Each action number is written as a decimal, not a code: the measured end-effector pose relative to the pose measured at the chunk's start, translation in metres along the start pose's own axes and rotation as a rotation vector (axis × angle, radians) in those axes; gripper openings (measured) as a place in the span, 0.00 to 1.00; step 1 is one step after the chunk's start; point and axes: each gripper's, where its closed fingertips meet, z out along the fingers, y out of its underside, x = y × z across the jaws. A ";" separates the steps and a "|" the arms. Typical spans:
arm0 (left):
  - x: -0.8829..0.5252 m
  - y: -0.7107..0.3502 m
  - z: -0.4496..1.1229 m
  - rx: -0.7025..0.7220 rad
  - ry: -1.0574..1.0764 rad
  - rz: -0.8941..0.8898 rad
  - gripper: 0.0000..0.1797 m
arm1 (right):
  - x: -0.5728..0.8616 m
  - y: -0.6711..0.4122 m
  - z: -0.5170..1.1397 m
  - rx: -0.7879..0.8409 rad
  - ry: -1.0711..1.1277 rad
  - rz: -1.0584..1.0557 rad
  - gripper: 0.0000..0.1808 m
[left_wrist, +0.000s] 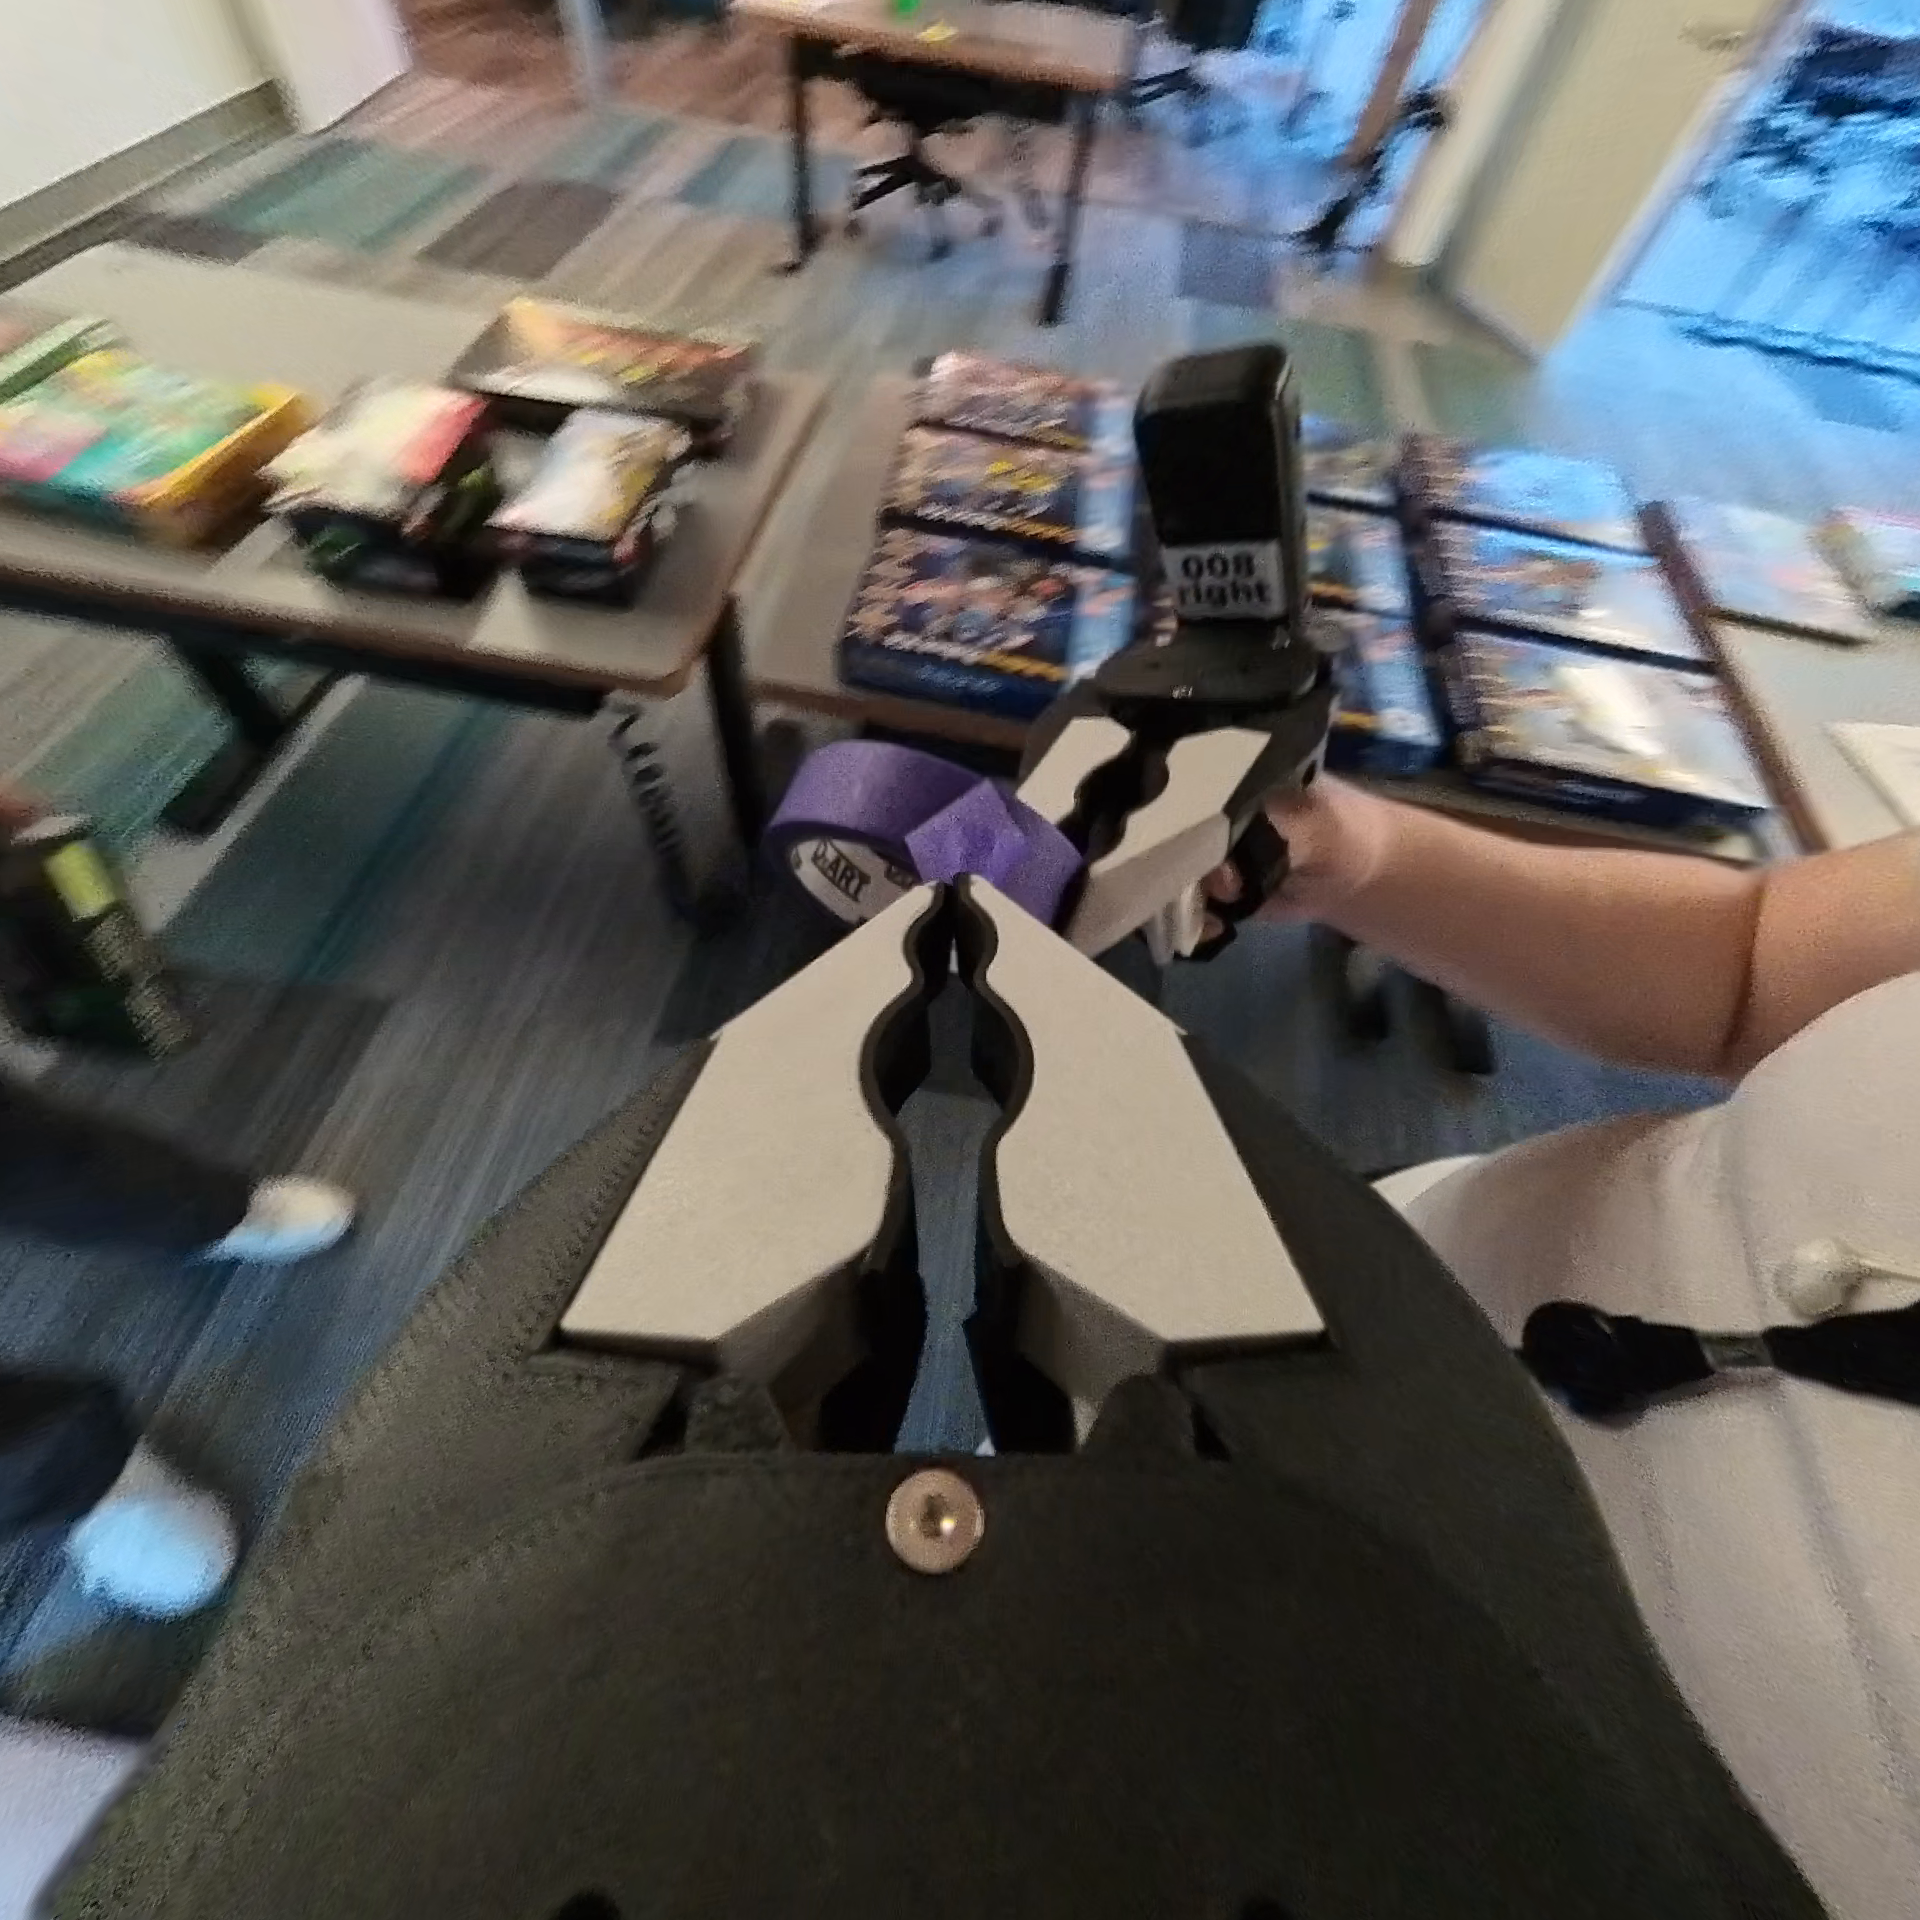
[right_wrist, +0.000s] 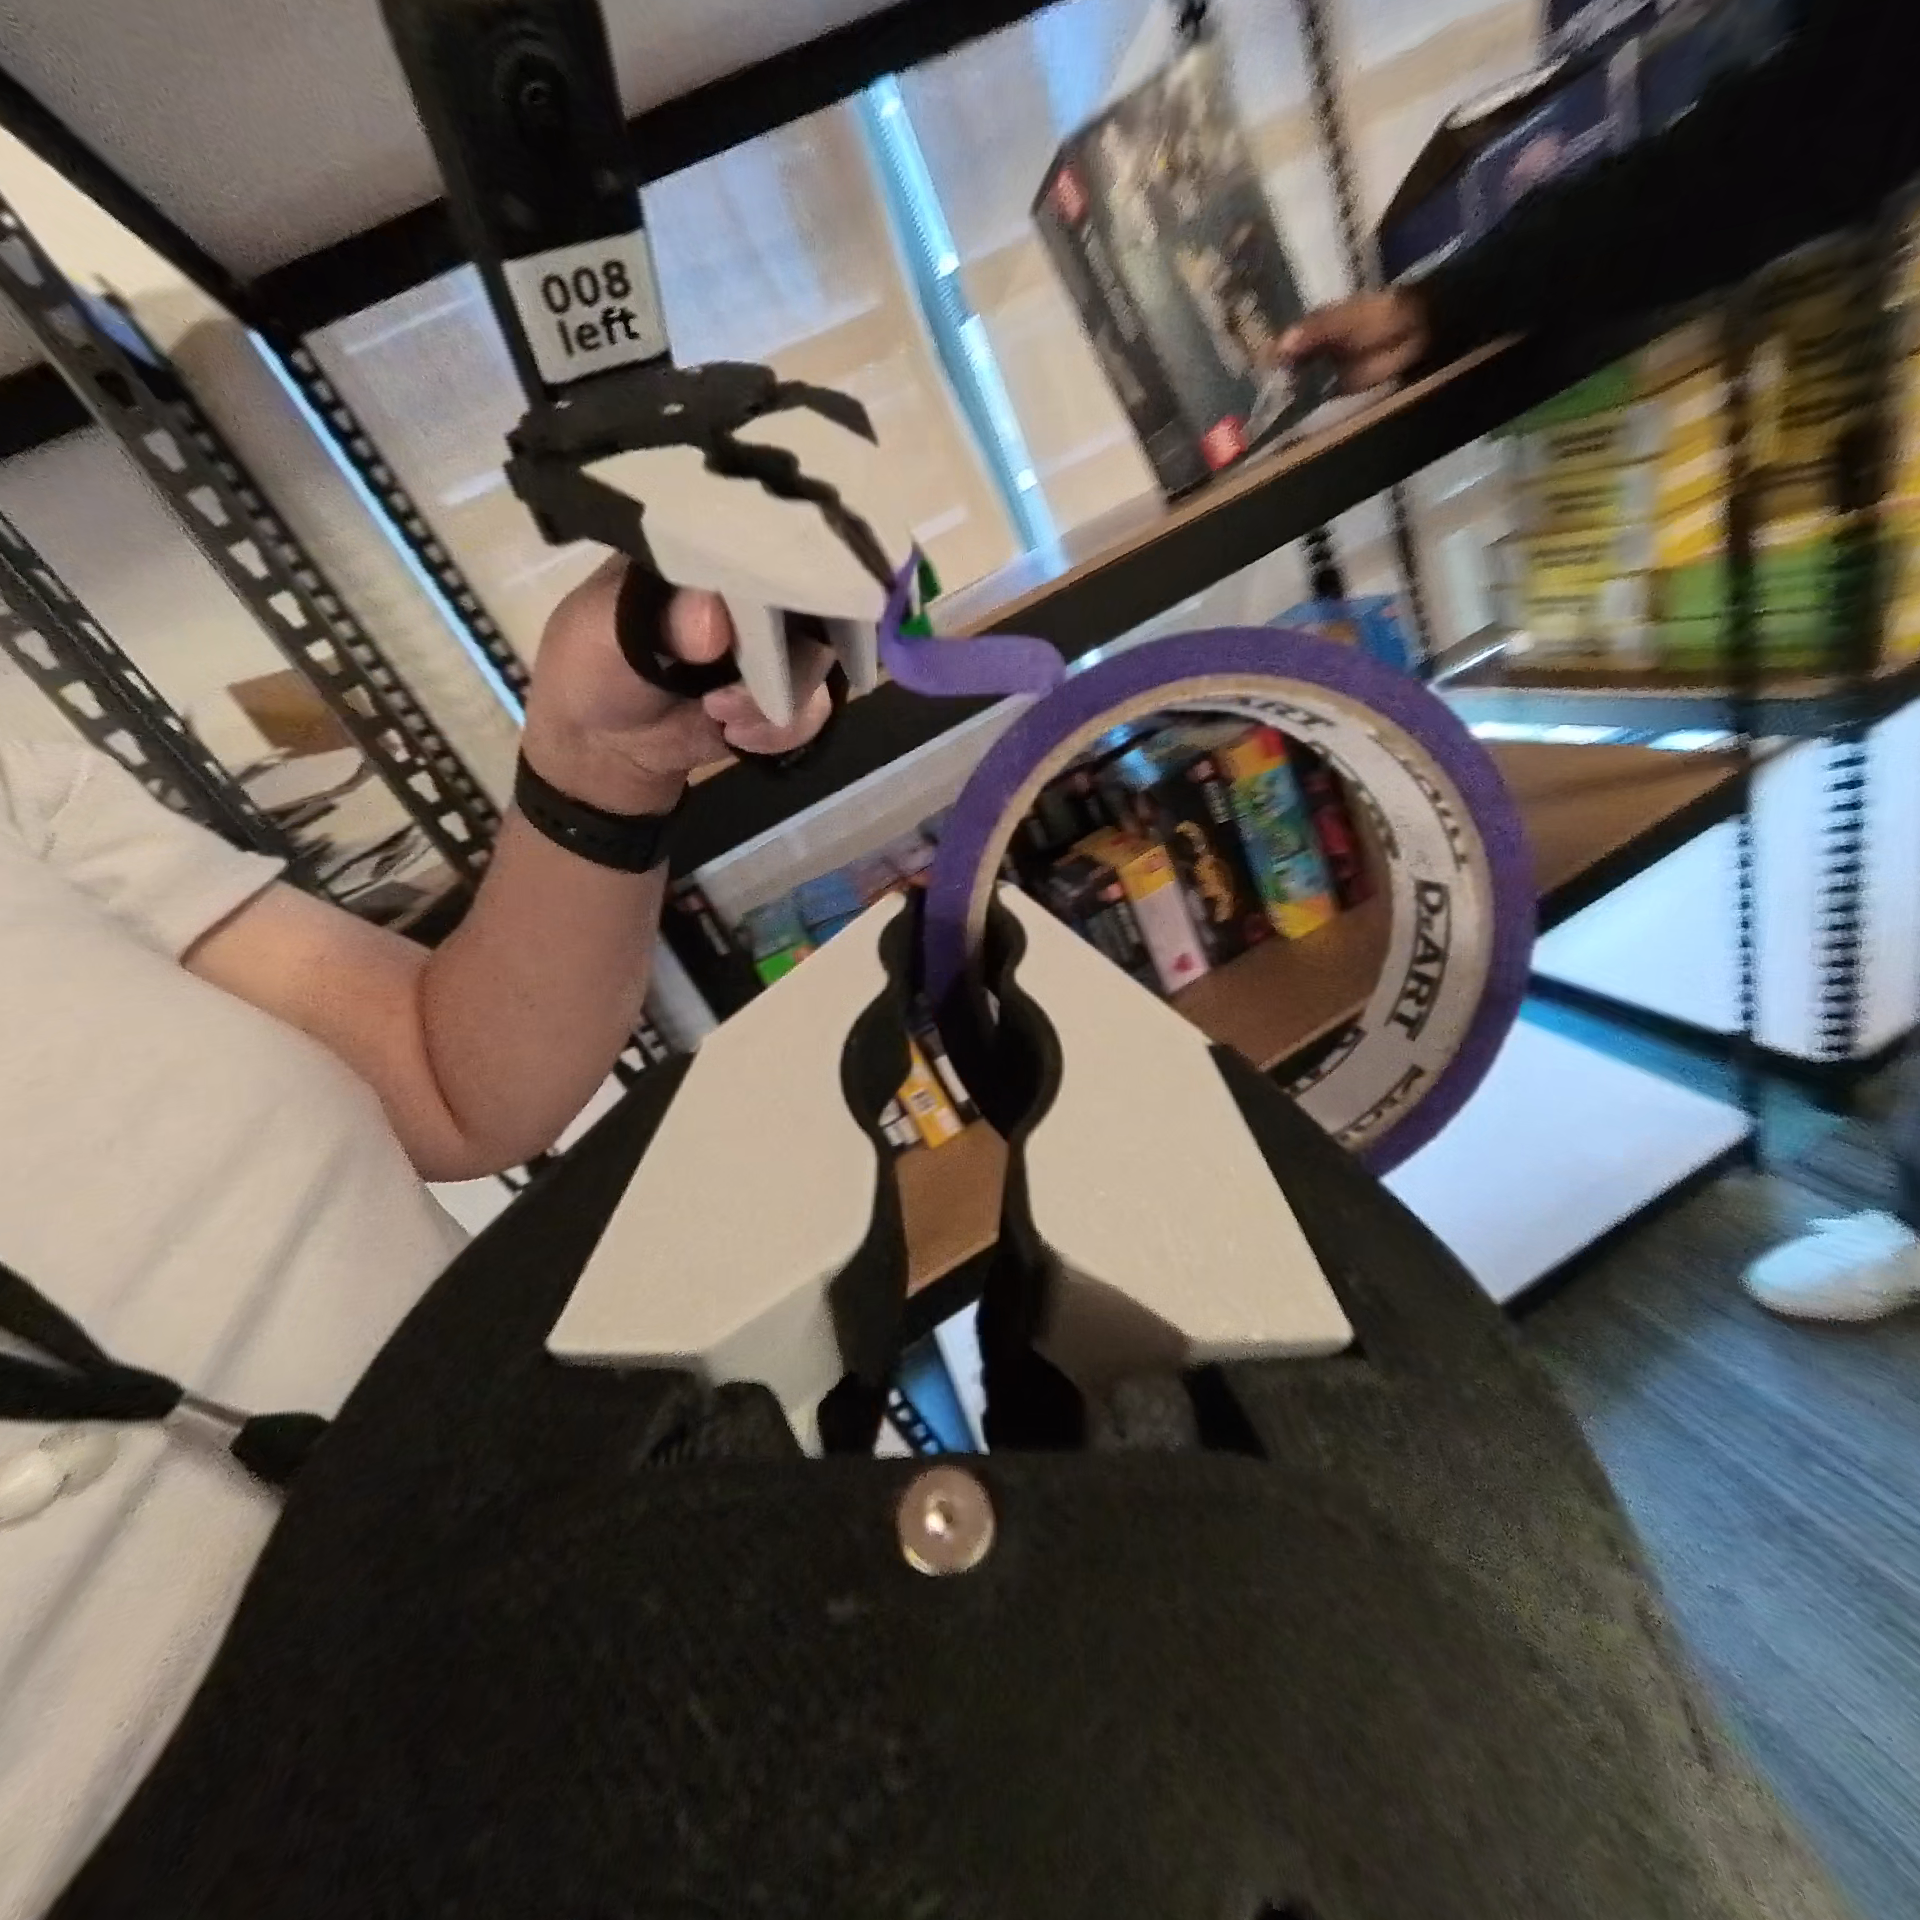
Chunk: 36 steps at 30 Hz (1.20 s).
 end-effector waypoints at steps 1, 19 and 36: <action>0.019 -0.012 0.014 0.013 0.053 0.028 0.00 | -0.011 -0.001 -0.023 0.034 0.040 -0.023 0.04; 0.679 0.026 0.212 -0.255 1.288 0.618 0.00 | -0.452 0.220 -0.450 0.634 1.040 0.281 0.04; 1.259 0.097 0.219 -0.337 2.083 1.003 0.00 | -0.881 0.407 -0.730 1.231 1.864 0.333 0.05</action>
